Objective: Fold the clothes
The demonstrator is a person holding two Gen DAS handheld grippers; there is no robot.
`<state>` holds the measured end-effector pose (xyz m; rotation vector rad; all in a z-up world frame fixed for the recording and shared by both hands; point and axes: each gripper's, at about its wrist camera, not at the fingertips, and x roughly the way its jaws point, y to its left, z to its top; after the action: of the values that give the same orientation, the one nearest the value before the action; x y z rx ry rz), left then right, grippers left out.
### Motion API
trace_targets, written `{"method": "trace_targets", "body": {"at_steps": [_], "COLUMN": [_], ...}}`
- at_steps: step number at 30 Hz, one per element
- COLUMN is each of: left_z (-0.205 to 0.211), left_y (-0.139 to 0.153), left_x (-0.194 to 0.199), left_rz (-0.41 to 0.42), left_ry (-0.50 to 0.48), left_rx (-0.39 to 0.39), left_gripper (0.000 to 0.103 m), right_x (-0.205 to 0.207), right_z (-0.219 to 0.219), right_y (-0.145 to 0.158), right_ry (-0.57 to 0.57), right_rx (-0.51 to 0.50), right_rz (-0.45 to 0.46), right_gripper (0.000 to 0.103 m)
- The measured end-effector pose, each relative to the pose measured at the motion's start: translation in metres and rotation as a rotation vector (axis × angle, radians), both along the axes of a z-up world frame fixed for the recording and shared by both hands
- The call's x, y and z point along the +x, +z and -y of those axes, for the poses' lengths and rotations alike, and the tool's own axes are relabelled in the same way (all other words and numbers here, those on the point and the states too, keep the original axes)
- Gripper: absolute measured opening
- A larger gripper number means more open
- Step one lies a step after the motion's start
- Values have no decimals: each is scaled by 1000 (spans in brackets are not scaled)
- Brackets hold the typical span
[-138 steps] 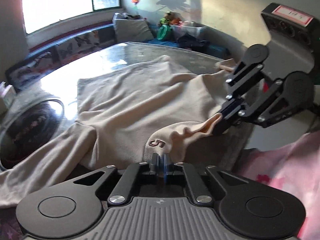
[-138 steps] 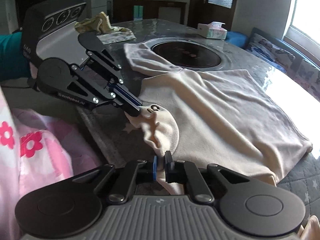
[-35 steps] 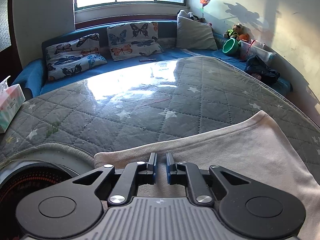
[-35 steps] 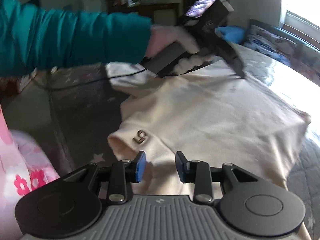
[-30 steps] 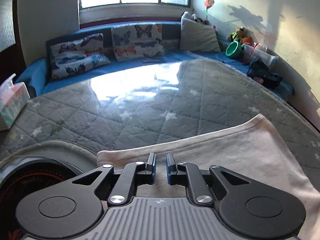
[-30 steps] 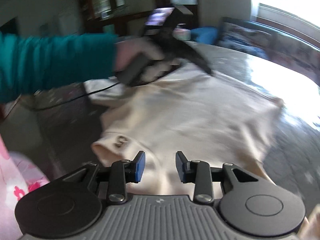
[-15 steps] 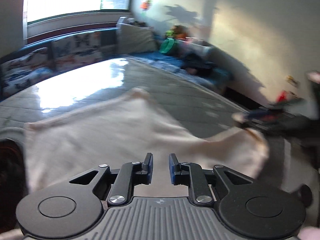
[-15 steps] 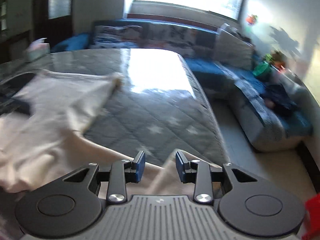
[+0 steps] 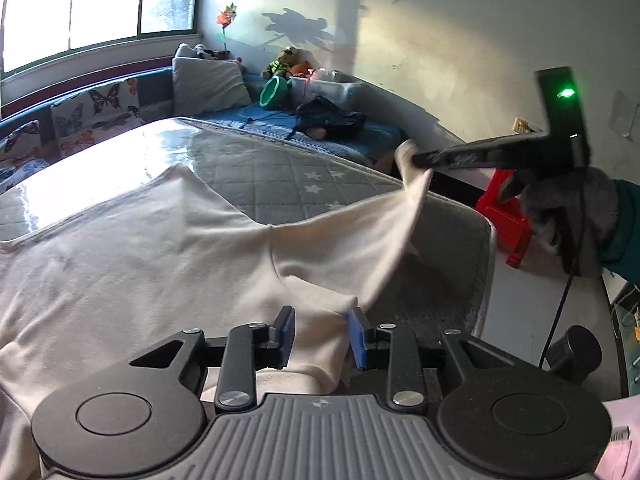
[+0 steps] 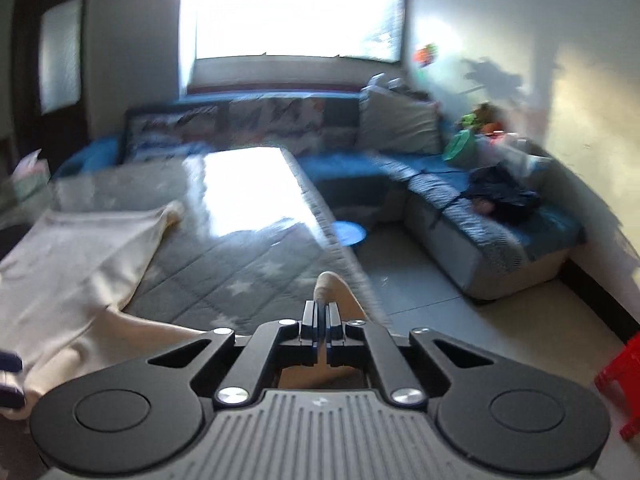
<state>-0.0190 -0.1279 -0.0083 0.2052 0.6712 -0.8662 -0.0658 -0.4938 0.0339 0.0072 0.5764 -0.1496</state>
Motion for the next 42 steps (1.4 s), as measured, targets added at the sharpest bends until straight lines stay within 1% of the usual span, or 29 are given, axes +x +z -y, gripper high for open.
{"method": "trace_targets", "body": {"at_steps": [2, 3, 4, 5, 6, 8, 10, 12, 13, 17, 22, 25, 26, 28, 30, 32, 33, 34, 36, 39, 42], "left_z": [1, 1, 1, 1, 2, 2, 2, 2, 1, -1, -5, -13, -19, -35, -52, -74, -85, -98, -126, -169, -217], "left_y": [-2, -3, -4, -4, -5, -5, -5, -5, -6, -7, -11, -7, -4, 3, 9, 13, 15, 17, 17, 15, 11], "left_x": [-1, -2, -3, -4, -5, -7, -8, -7, -8, -9, -12, -15, -16, -19, -21, -24, -25, -26, -28, -29, -27], "left_rz": [-5, -8, -11, -13, -16, -21, -25, -29, -34, -58, -94, -88, -83, -68, -52, -32, -22, -11, 10, 33, 21], "left_ry": [-9, -14, -19, -23, -26, -29, -28, -22, -20, -10, 10, 29, 49, 105, 168, 254, 297, 348, 470, 673, 895], "left_rx": [4, 8, 11, 14, 15, 14, 12, 11, 11, 10, -14, -46, -64, -96, -120, -121, -121, -116, -92, -44, -20], "left_gripper": [32, 32, 32, 32, 32, 32, 32, 32, 32, 32, 35, 35, 35, 35, 36, 36, 36, 36, 36, 36, 36], "right_x": [-16, -22, -26, -29, -32, -33, -28, -17, -10, 22, 45, 57, 59, 59, 58, 57, 57, 57, 59, 59, 58], "right_z": [9, 14, 18, 22, 25, 30, 30, 24, 21, 15, 16, 17, 15, 6, -6, -19, -27, -35, -51, -78, -110], "right_y": [0, -4, -9, -13, -16, -18, -15, -14, -16, -29, -35, -34, -32, -27, -21, -14, -10, -7, 0, 6, 10], "right_ry": [-62, -91, -114, -137, -159, -179, -151, -72, -43, 28, 30, 33, 42, 64, 100, 157, 189, 223, 291, 394, 519], "right_rx": [15, 35, 51, 58, 55, 43, 45, 43, 44, 57, 7, -5, -10, -24, -29, -15, -4, 4, 19, 58, 68], "right_rz": [2, -20, -49, -70, -78, -63, -43, -23, -29, -106, -100, -107, -107, -98, -82, -76, -76, -77, -79, -95, -112], "right_gripper": [3, 5, 11, 14, 15, 15, 15, 15, 15, 15, 15, 17, 19, 27, 28, 31, 35, 35, 36, 43, 44]}}
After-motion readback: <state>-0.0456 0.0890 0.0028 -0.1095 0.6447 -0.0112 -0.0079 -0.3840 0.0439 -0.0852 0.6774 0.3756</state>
